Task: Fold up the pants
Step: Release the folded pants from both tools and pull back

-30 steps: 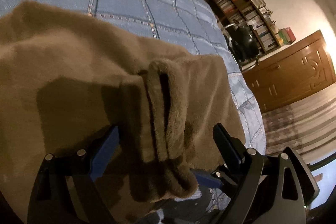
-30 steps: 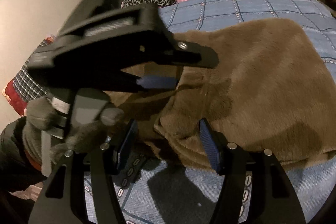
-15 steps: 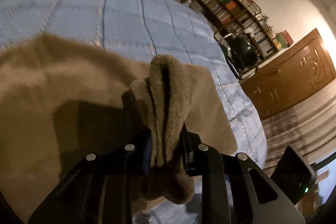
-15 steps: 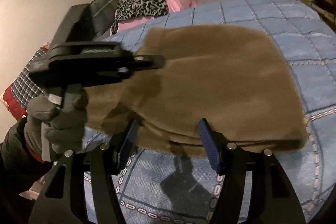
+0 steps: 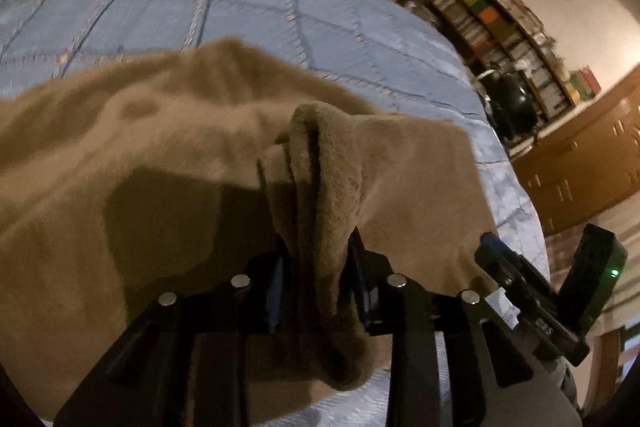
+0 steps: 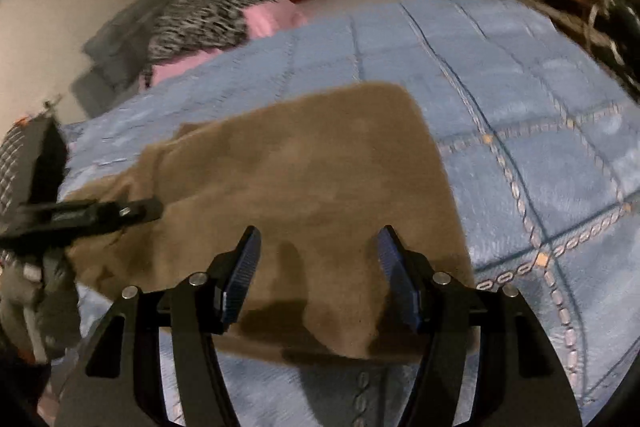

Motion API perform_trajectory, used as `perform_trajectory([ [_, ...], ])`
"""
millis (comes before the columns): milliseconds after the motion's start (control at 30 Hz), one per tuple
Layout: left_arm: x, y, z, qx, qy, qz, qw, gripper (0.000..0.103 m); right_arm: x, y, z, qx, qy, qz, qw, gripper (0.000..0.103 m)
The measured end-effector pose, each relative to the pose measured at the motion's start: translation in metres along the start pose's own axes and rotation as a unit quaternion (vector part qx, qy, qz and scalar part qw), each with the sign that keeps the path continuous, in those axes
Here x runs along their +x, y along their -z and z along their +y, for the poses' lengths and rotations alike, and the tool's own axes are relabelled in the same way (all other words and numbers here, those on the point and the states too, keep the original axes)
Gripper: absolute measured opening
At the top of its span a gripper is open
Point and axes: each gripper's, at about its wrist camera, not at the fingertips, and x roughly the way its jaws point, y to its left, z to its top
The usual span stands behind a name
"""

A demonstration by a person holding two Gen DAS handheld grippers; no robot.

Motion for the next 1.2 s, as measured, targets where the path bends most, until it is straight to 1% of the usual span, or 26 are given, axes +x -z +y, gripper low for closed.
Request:
perform_trajectory([
  [67, 0.006, 0.003, 0.004, -0.005, -0.001, -0.003, 1.0, 0.036, 0.01, 0.005, -0.004, 0.002, 0.007, 0.009, 1.0, 0.063],
  [200, 0.008, 0.007, 0.006, -0.013, -0.007, -0.008, 0.9999, 0.043, 0.019, 0.009, -0.001, -0.018, 0.022, 0.013, 1.0, 0.063],
  [267, 0.003, 0.007, 0.003, -0.009, -0.023, -0.017, 0.9995, 0.051, 0.021, 0.011, 0.0, -0.024, 0.027, 0.015, 0.999, 0.063],
  [333, -0.008, 0.01, 0.001, -0.009, -0.048, -0.036, 0.9982, 0.074, 0.021, 0.013, 0.0, -0.026, 0.03, 0.015, 0.999, 0.063],
  [367, -0.014, 0.011, 0.001, -0.013, -0.052, -0.046, 0.9975, 0.076, 0.022, 0.013, 0.001, -0.027, 0.031, 0.015, 0.999, 0.064],
  [533, -0.059, 0.021, 0.02, -0.059, -0.054, -0.097, 0.9921, 0.077, 0.021, 0.018, 0.013, -0.056, 0.057, 0.006, 0.997, 0.064],
  [700, -0.098, 0.041, 0.044, -0.085, -0.079, -0.122, 0.9857, 0.077, 0.019, 0.019, 0.016, -0.064, 0.066, 0.003, 0.996, 0.064],
  [800, -0.124, 0.056, 0.065, -0.106, -0.104, -0.133, 0.9799, 0.077, 0.018, 0.02, 0.017, -0.067, 0.07, 0.002, 0.995, 0.064],
  [833, -0.135, 0.063, 0.075, -0.12, -0.113, -0.138, 0.9766, 0.077, 0.017, 0.02, 0.019, -0.069, 0.072, 0.002, 0.995, 0.064],
  [900, -0.151, 0.073, 0.092, -0.144, -0.122, -0.144, 0.9714, 0.077, 0.016, 0.02, 0.02, -0.07, 0.076, 0.001, 0.995, 0.064],
  [933, -0.163, 0.08, 0.102, -0.161, -0.125, -0.149, 0.9675, 0.077, 0.016, 0.02, 0.02, -0.069, 0.077, 0.001, 0.995, 0.064],
  [1000, -0.18, 0.091, 0.117, -0.184, -0.128, -0.158, 0.9615, 0.077, 0.015, 0.02, 0.021, -0.068, 0.079, 0.002, 0.995, 0.065],
  [1133, -0.201, 0.107, 0.139, -0.219, -0.112, -0.162, 0.9557, 0.078, 0.015, 0.021, 0.025, -0.066, 0.086, 0.002, 0.994, 0.064],
  [1200, -0.208, 0.116, 0.15, -0.234, -0.115, -0.164, 0.9513, 0.078, 0.013, 0.022, 0.026, -0.065, 0.088, 0.002, 0.994, 0.065],
])
